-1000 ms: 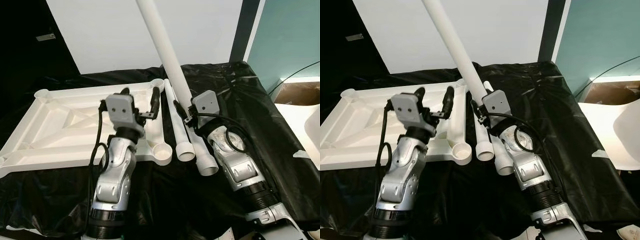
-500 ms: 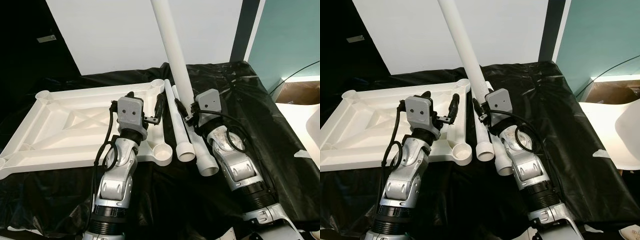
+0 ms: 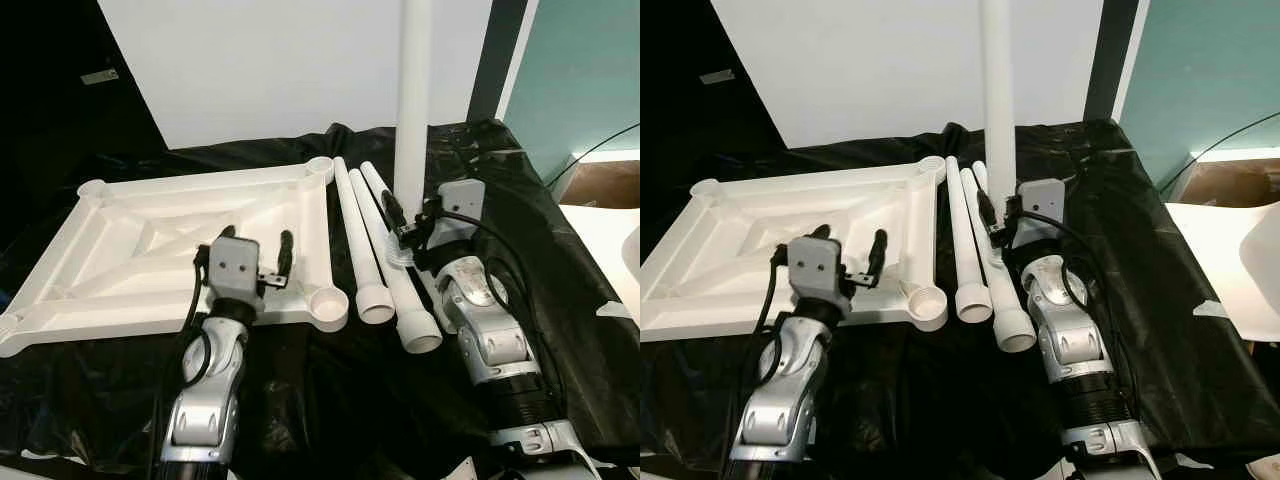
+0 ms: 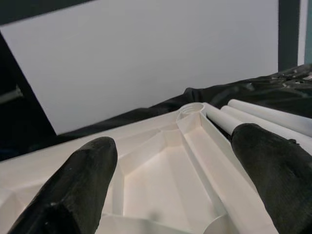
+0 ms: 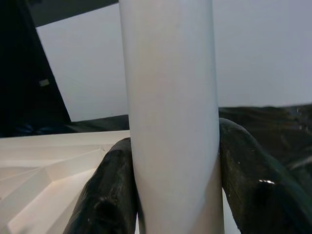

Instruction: Building children table

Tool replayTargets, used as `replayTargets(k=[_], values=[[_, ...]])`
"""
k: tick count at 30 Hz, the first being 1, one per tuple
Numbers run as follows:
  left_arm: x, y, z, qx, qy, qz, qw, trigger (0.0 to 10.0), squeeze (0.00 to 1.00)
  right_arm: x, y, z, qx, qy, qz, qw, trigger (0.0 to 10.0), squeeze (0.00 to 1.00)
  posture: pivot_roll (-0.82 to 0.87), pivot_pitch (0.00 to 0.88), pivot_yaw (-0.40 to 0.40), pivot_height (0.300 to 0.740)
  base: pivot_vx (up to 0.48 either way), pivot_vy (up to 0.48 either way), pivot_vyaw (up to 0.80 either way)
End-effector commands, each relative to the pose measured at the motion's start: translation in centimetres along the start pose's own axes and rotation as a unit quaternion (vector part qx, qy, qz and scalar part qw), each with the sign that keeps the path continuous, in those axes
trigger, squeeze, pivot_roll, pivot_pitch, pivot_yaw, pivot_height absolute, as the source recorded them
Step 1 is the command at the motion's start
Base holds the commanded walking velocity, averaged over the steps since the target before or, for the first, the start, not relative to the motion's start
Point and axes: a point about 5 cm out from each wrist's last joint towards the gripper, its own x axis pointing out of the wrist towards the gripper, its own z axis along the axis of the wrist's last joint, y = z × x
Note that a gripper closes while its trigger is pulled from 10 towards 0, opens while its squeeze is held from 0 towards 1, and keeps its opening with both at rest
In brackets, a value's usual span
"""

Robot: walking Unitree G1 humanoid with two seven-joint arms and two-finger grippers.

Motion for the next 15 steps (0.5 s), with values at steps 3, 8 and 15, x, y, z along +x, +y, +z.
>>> replayTargets(k=[3,8,15], values=[[-0.1,0.5,0.5,0.022,-0.010,0.045,0.999,10.0,0.00,0.6,0.7,0.0,0.024,-0.003,-0.001,1.000,10.0,0.00,0.19,0.000,0.087,0.740,0.000,0.000,0.00],[-0.5,0.8,0.7,0.026,-0.012,0.055,0.998,10.0,0.00,1.1,1.8,0.1,0.033,-0.006,0.013,0.999,10.0,0.00,0.21,0.000,0.072,0.740,0.000,0.000,0.00],[-0.7,0.9,0.4,-0.002,-0.004,0.081,0.997,10.0,0.00,1.7,1.5,0.3,0.025,-0.006,0.026,0.999,10.0,0.00,0.22,0.000,0.053,0.740,0.000,0.000,0.00]])
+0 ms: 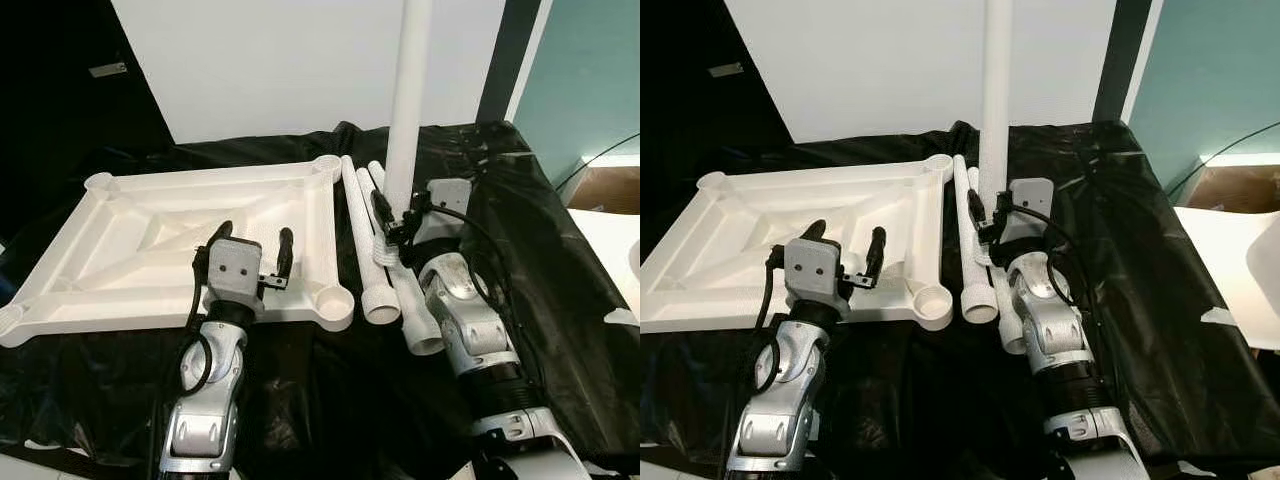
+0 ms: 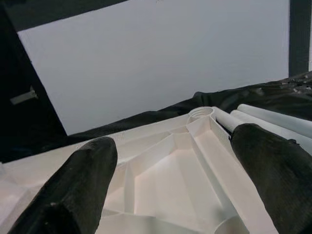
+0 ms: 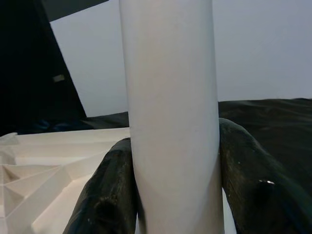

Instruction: Building children table

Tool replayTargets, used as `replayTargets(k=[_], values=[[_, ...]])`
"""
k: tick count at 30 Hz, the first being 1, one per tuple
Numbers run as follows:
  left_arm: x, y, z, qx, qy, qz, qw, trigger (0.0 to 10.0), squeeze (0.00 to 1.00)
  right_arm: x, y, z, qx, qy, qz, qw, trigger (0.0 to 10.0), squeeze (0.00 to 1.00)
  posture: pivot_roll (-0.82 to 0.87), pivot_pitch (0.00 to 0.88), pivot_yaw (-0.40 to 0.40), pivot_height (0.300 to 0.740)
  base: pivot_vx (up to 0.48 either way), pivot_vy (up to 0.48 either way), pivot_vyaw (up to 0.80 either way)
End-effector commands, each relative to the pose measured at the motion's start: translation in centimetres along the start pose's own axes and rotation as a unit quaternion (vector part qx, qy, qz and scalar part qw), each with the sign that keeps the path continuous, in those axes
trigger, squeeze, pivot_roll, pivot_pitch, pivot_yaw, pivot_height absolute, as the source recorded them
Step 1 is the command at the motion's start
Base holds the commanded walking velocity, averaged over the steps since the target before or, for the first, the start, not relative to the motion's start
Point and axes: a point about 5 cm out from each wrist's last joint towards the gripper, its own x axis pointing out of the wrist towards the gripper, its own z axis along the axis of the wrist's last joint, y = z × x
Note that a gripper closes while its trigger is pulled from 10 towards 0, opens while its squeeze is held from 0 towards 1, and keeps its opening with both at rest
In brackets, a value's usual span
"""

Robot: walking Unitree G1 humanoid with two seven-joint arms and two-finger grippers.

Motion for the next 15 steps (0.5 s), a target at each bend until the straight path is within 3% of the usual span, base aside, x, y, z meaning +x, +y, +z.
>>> replayTargets(k=[1,2,4,15], values=[[-0.3,1.1,-0.3,-0.033,0.013,0.079,0.996,10.0,0.00,0.4,0.2,0.5,0.002,-0.013,0.010,1.000,10.0,0.00,0.21,0.000,0.046,0.740,0.000,0.000,0.00],[-0.3,1.6,-0.9,-0.090,0.028,0.099,0.991,10.0,0.00,0.5,0.0,0.9,-0.001,-0.018,0.011,1.000,10.0,0.00,0.20,0.000,0.045,0.740,0.000,0.000,0.00],[-0.3,2.0,-1.3,-0.114,0.036,0.112,0.987,10.0,0.00,0.6,-0.1,1.2,-0.002,-0.023,0.008,1.000,10.0,0.00,0.19,0.000,0.047,0.740,0.000,0.000,0.00],[0.7,1.4,-1.0,-0.076,0.024,0.072,0.994,10.0,0.00,0.2,-0.6,1.1,-0.004,-0.022,-0.007,1.000,10.0,0.00,0.16,0.000,0.048,0.740,0.000,0.000,0.00]])
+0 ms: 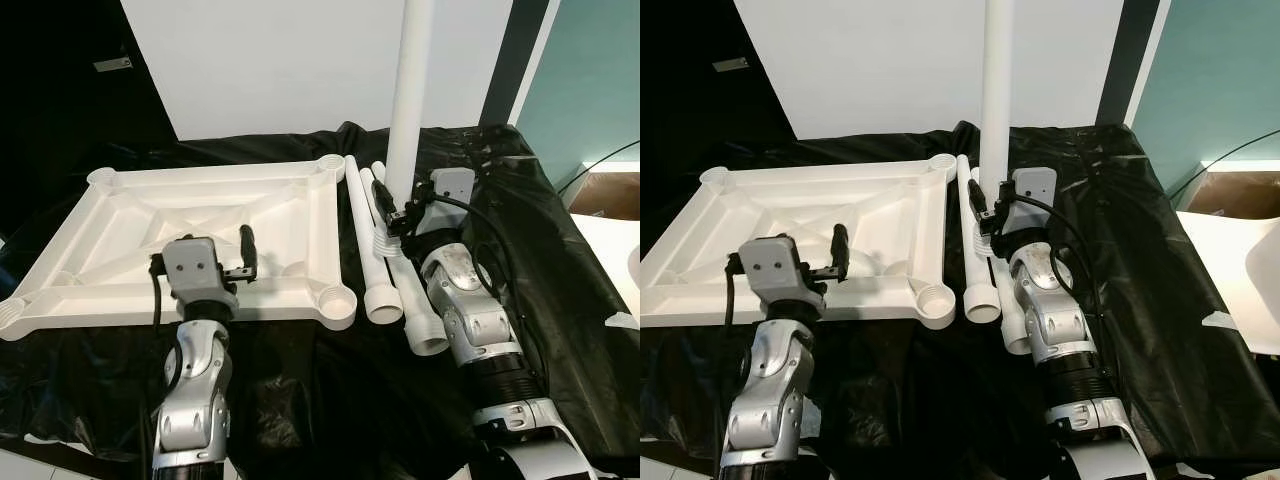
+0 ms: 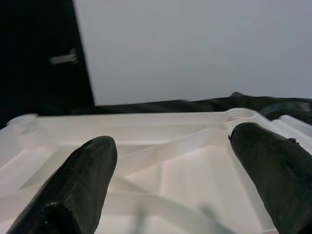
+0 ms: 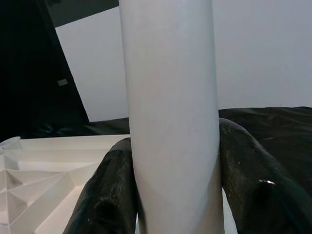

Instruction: Building children table

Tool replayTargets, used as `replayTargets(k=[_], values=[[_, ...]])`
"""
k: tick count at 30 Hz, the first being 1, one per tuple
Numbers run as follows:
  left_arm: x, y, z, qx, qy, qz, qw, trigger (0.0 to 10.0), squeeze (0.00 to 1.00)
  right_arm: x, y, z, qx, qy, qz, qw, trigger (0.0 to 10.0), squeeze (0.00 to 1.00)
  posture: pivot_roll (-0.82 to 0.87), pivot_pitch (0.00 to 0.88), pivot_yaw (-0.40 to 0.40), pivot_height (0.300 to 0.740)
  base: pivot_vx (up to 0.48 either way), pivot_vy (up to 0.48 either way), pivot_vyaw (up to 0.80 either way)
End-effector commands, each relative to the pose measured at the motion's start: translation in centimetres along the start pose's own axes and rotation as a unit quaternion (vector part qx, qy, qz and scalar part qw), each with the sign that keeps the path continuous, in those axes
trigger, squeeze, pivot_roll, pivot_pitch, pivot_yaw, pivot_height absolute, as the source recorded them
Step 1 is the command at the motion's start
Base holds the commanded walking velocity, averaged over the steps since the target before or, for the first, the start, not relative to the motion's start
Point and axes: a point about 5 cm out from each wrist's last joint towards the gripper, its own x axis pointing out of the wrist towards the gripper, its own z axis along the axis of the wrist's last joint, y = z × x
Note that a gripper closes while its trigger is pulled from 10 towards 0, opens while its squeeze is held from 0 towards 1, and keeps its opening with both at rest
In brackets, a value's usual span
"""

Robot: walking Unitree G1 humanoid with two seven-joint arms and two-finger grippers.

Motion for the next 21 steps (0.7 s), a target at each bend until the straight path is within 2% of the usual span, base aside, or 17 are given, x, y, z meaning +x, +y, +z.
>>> replayTargets(k=[1,11,21], values=[[0.1,-0.3,-0.6,-0.003,0.009,0.002,1.000,10.0,0.00,0.1,-0.1,0.7,-0.002,-0.014,-0.001,1.000,10.0,0.00,0.15,0.000,0.046,0.740,0.000,0.000,0.00],[0.5,-1.4,-0.9,-0.015,0.012,-0.006,1.000,10.0,0.00,0.6,-0.8,1.3,-0.012,-0.020,-0.005,1.000,10.0,0.00,0.12,0.000,0.026,0.740,0.000,0.000,0.00],[0.5,-2.2,-1.5,-0.021,0.018,-0.016,1.000,10.0,0.00,0.0,-1.1,1.5,-0.019,-0.017,-0.011,1.000,10.0,0.00,0.08,0.000,0.029,0.740,0.000,0.000,0.00]])
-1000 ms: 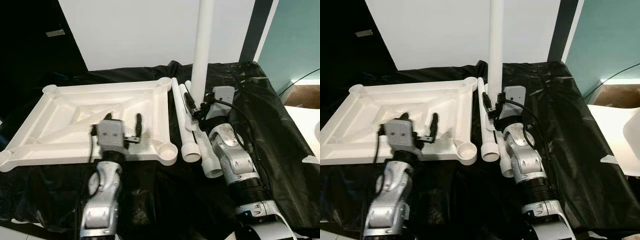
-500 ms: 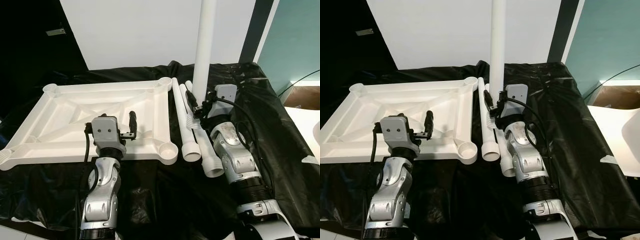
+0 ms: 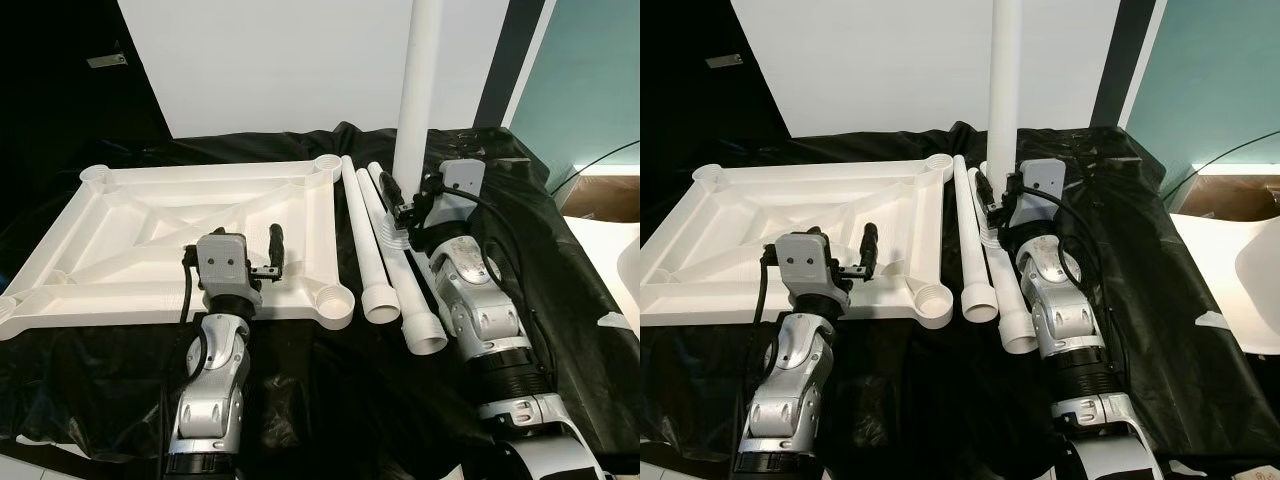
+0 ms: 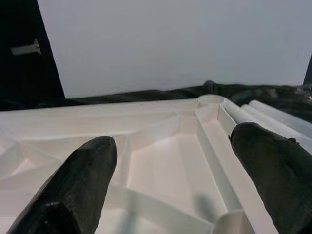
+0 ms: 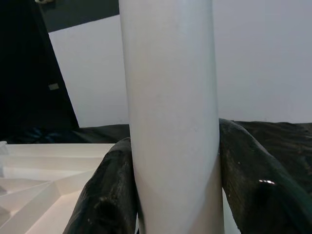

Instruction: Building children table

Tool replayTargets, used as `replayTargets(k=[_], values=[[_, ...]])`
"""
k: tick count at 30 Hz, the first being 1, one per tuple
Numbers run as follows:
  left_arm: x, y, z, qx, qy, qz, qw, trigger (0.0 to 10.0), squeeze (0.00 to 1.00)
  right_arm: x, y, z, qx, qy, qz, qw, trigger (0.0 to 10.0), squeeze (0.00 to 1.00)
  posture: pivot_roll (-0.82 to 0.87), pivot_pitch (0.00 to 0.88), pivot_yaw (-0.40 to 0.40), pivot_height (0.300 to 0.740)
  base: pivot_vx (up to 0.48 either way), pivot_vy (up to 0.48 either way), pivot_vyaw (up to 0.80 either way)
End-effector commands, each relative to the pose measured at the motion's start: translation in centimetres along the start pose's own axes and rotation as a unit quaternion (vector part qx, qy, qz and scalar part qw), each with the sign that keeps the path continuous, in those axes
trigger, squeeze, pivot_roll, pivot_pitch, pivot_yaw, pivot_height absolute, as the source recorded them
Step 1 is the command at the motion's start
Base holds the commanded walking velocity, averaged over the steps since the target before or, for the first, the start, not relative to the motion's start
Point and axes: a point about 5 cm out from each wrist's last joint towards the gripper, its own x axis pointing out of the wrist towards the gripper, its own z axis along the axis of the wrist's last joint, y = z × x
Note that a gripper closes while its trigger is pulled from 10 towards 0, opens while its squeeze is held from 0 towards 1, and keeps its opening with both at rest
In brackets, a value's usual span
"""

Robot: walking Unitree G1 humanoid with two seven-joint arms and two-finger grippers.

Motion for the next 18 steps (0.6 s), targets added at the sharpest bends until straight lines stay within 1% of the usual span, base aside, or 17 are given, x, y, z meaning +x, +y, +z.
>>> replayTargets(k=[1,7,8,10,11,12,13,14,16,18], values=[[0.3,-0.7,0.0,-0.018,-0.004,0.011,1.000,10.0,0.00,-0.2,-0.1,0.2,-0.006,-0.001,-0.001,1.000,10.0,0.00,0.07,0.000,0.031,0.740,0.000,0.000,0.00],[0.9,-1.1,0.2,-0.010,-0.013,-0.004,1.000,10.0,0.00,-0.6,-0.8,0.3,-0.013,0.002,-0.014,1.000,10.0,0.00,0.05,0.000,0.039,0.740,0.000,0.000,0.00],[1.0,-1.2,0.6,-0.002,-0.023,-0.007,1.000,10.0,0.00,-0.7,-0.8,0.2,-0.013,0.002,-0.014,1.000,10.0,0.00,0.05,0.000,0.045,0.740,0.000,0.000,0.00],[0.8,-1.5,2.5,0.008,-0.066,-0.031,0.997,10.0,0.00,-0.8,-0.7,0.2,-0.013,0.004,-0.016,1.000,10.0,0.00,0.05,0.000,0.045,0.740,0.000,0.000,0.00],[0.8,-1.5,2.5,0.008,-0.066,-0.031,0.997,10.0,0.00,-0.8,-0.7,0.2,-0.013,0.004,-0.016,1.000,10.0,0.00,0.05,0.000,0.045,0.740,0.000,0.000,0.00],[0.6,-1.7,3.7,0.011,-0.098,-0.047,0.994,10.0,0.00,-0.8,-0.6,0.1,-0.012,0.005,-0.016,1.000,10.0,0.00,0.05,0.000,0.045,0.740,0.000,0.000,0.00],[0.4,-1.9,4.5,0.015,-0.120,-0.059,0.991,10.0,0.00,-0.8,-0.6,0.1,-0.011,0.006,-0.017,1.000,10.0,0.00,0.05,0.000,0.045,0.740,0.000,0.000,0.00],[0.4,-1.9,4.5,0.015,-0.120,-0.059,0.991,10.0,0.00,-0.8,-0.6,0.1,-0.011,0.006,-0.017,1.000,10.0,0.00,0.05,0.000,0.045,0.740,0.000,0.000,0.00],[0.0,-2.2,5.7,0.031,-0.151,-0.082,0.985,10.0,0.00,-0.9,-0.4,0.0,-0.009,0.008,-0.016,1.000,10.0,0.00,0.06,0.000,0.053,0.740,0.000,0.000,0.00],[-0.3,-2.6,6.1,0.045,-0.165,-0.097,0.981,10.0,0.00,-1.0,-0.3,-0.1,-0.009,0.010,-0.014,1.000,10.0,0.00,0.07,0.000,0.053,0.740,0.000,0.000,0.00]])
